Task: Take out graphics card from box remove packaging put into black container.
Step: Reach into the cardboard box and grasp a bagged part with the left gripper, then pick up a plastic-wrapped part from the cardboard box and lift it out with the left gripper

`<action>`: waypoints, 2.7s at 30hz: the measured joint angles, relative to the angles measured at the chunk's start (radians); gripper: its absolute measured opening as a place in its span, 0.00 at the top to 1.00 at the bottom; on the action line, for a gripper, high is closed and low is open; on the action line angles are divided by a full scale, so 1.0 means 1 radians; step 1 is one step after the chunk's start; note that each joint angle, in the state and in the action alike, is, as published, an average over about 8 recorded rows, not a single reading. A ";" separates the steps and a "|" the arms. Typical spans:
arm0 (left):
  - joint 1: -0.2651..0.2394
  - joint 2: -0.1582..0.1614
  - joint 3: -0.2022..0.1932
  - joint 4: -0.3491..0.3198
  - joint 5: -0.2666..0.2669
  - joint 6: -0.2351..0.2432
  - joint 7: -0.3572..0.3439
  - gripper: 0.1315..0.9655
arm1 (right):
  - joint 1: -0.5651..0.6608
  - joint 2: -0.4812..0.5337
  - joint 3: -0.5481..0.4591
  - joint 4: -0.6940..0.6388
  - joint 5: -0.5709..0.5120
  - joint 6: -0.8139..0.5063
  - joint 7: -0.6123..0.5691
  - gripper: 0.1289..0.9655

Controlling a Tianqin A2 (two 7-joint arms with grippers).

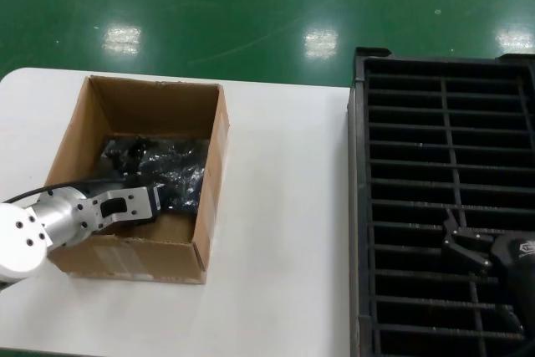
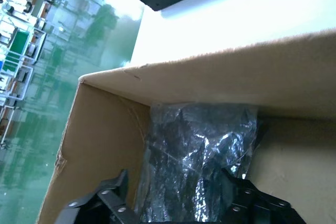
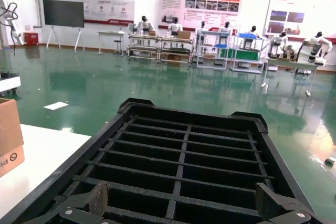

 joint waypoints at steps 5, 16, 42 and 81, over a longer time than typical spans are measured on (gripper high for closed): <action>-0.001 -0.004 0.003 0.012 0.015 -0.014 0.013 0.40 | 0.000 0.000 0.000 0.000 0.000 0.000 0.000 0.00; 0.017 -0.027 -0.017 0.008 0.021 -0.057 0.026 0.41 | 0.000 0.000 0.000 0.000 0.000 0.000 0.000 0.00; 0.050 -0.039 -0.026 0.007 -0.064 -0.061 0.094 0.83 | 0.000 0.000 0.000 0.000 0.000 0.000 0.000 0.00; 0.289 -0.099 -0.307 -0.605 0.199 -0.044 -0.134 0.99 | 0.000 0.000 0.000 0.000 0.000 0.000 0.000 0.00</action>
